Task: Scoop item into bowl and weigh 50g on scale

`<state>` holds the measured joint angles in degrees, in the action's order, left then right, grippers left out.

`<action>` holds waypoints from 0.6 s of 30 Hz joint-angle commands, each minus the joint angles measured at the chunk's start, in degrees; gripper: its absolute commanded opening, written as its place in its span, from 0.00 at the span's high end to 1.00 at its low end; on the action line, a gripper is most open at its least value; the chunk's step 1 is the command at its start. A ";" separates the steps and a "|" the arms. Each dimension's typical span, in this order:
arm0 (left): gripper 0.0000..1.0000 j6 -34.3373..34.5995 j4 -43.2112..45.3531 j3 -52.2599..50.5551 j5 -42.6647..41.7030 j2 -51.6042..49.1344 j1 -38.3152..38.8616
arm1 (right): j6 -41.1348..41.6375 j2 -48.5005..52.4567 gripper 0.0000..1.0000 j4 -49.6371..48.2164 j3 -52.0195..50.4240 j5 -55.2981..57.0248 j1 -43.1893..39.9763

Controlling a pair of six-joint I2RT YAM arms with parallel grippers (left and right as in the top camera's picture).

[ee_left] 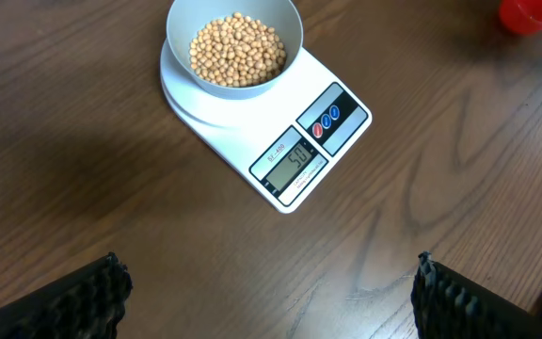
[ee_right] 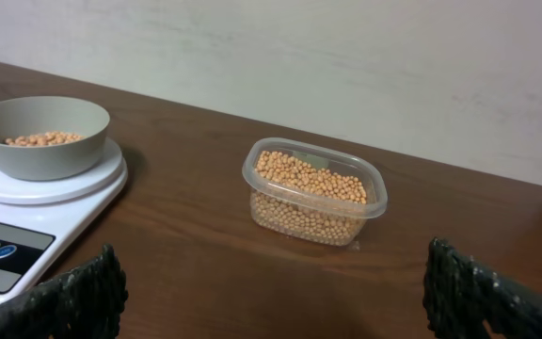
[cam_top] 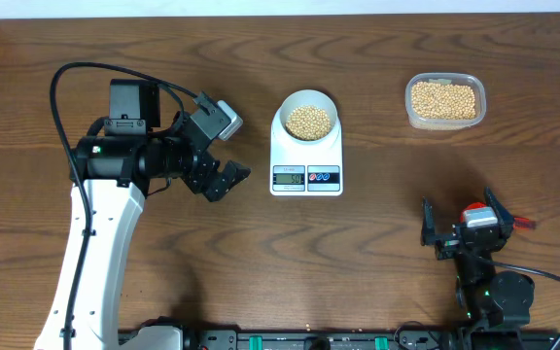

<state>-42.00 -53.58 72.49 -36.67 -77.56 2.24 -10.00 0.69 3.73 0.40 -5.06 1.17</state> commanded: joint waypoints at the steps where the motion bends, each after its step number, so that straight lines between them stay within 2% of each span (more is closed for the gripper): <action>1: 0.02 0.09 -0.13 1.62 0.28 0.52 -0.24 | -0.79 -0.39 0.01 0.35 -0.09 0.83 -0.33; 9: 0.02 0.11 -1.95 1.46 0.31 0.92 -0.24 | -0.81 -0.39 0.01 0.35 -0.09 0.83 -0.35; 11: 0.02 0.17 -2.97 1.03 -1.90 1.66 0.00 | -0.81 -0.39 0.01 0.35 -0.09 0.83 -0.33; 18: 0.02 0.15 0.31 -1.92 -3.19 4.39 2.27 | -0.79 -0.39 0.01 0.35 -0.09 0.83 -0.33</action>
<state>-41.98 -54.24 72.31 -38.28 -75.33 3.55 -10.00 0.69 3.75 0.40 -5.06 1.17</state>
